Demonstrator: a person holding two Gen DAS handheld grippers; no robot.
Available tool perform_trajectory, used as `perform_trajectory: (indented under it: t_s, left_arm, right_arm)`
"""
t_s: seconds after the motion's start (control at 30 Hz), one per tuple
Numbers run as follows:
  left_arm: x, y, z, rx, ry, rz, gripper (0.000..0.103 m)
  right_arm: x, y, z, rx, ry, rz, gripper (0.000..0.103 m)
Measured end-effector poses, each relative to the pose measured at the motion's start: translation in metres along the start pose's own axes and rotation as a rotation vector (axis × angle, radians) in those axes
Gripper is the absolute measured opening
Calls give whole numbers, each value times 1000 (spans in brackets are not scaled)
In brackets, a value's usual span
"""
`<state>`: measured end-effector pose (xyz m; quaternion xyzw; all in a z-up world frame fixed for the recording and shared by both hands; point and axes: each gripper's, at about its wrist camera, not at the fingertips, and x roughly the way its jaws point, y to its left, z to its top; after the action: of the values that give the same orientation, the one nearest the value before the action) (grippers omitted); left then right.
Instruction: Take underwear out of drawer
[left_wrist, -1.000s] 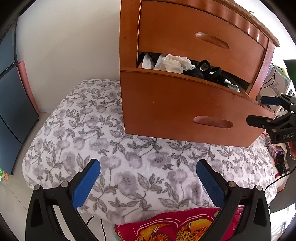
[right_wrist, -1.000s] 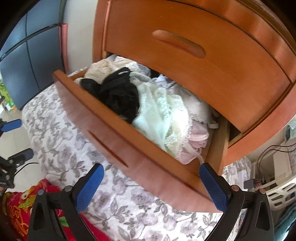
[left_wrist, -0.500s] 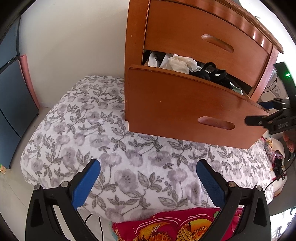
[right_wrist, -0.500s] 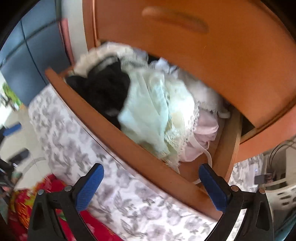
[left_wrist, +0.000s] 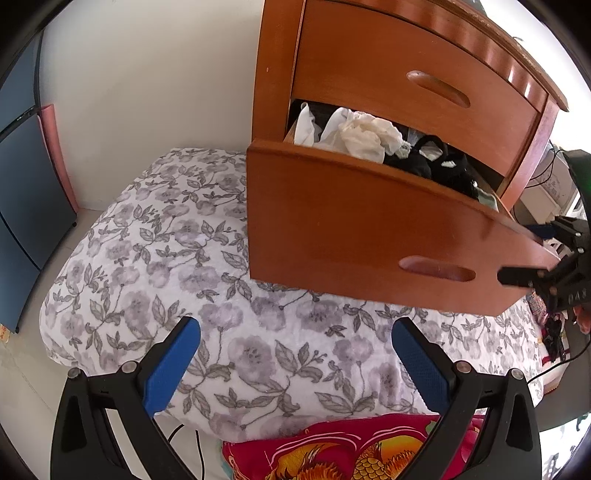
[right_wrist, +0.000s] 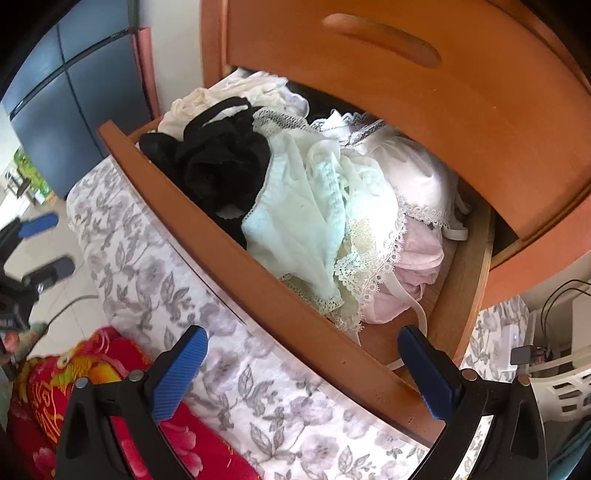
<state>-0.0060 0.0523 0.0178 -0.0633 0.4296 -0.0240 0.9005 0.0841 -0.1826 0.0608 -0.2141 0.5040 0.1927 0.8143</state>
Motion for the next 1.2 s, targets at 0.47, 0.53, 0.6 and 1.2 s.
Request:
perform_trajectory:
  t_s: [0.47,0.53,0.6,1.2]
  left_arm:
    - [-6,-3,-2,6,-3,-14,103]
    - [-7,-3,-2,9,-4,-16,103]
    - [-8,-3,-1,12,-7,-14,103]
    - [-36,-12,25,50,-72,-45,103]
  right_arm:
    - [-20,7,-19,21,-54,4,103]
    - [-23,7,-18,47,-73,5,103]
    - [-27,6,-19,77,-98,13,103]
    - [-100,1,-33,341,-408,6,103]
